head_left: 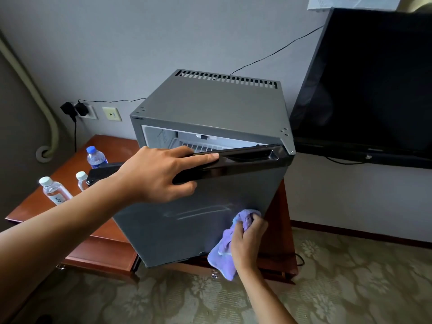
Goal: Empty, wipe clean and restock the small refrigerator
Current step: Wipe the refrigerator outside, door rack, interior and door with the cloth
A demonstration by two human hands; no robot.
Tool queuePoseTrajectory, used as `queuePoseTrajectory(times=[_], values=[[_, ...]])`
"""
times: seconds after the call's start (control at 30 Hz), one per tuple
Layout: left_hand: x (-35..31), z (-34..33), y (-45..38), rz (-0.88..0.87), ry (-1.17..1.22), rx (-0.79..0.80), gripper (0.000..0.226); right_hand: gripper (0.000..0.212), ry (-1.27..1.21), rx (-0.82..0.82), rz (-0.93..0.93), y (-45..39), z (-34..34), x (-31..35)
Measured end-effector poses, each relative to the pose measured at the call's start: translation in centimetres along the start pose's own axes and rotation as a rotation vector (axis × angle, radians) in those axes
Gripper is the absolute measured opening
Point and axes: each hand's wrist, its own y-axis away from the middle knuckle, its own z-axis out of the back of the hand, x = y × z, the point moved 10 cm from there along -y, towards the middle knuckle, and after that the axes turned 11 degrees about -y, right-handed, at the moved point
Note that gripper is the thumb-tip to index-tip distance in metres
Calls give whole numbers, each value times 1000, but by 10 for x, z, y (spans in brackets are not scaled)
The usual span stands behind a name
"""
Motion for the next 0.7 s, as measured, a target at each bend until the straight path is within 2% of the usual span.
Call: queuePoseTrajectory(times=[0.17, 0.27, 0.33, 0.43, 0.5, 0.6, 0.7], values=[[-1, 0, 2, 5, -3, -7, 63, 15, -69, -130, 416, -3, 0, 128], [2, -2, 1, 13, -8, 2, 61, 20, -42, -72, 477, 0, -10, 123], [4, -3, -1, 14, -8, 1, 60, 24, 69, 33, 394, 8, -26, 63], [4, -4, -3, 3, -3, 11, 59, 31, 298, 148, 96, 20, -35, -47], [4, -5, -2, -5, 3, 16, 59, 28, 378, 200, -59, 20, -32, -87], [4, -4, -2, -5, 12, 17, 59, 21, 275, 186, -92, 18, -32, -71], [4, -4, -4, -20, -6, -3, 60, 21, 100, 94, 103, 18, -33, 13]])
